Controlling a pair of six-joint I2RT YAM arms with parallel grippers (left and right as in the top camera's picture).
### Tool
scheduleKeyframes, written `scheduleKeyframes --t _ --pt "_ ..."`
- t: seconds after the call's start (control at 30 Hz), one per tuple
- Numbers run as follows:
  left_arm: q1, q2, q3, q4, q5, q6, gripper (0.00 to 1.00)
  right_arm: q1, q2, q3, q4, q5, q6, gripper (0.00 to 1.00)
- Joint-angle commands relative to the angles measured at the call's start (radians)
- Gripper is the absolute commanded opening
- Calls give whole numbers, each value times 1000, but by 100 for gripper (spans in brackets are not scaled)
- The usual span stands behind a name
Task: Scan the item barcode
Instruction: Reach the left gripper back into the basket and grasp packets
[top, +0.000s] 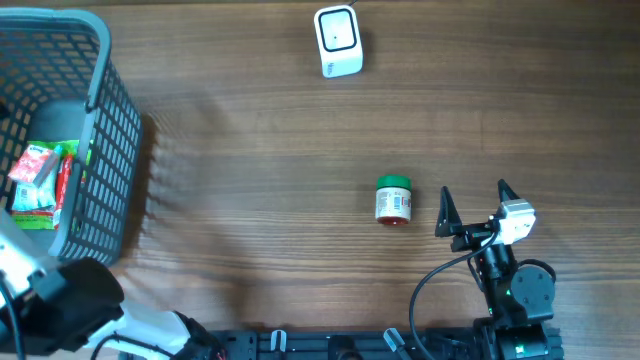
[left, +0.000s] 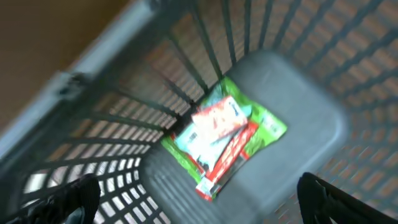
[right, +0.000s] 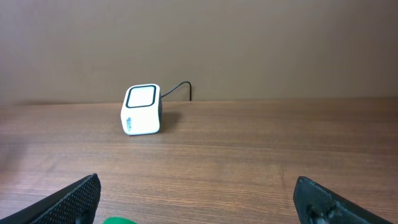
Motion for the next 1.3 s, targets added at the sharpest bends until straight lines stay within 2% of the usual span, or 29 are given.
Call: scheduleKeyframes --t 0.0,0.17,0.27,0.5,0.73,0.83,1.27 --pt "3 70 -129 21 20 148 100 -5 -5 -1 3 -5 -6 100" --pt "9 126 -281 89 19 304 100 -5 -5 -1 3 -5 -6 100" --pt "26 159 -337 162 -14 306 100 -5 -5 -1 3 -5 -6 100" --pt "67 272 -344 240 3 315 100 -5 -5 -1 3 -5 -6 100" --pt "78 338 -344 289 113 459 100 -5 -5 -1 3 -5 -6 100" --pt "78 338 -344 299 117 504 100 -5 -5 -1 3 -5 -6 100" --pt "79 352 -344 316 118 507 100 -5 -5 -1 3 -5 -6 100"
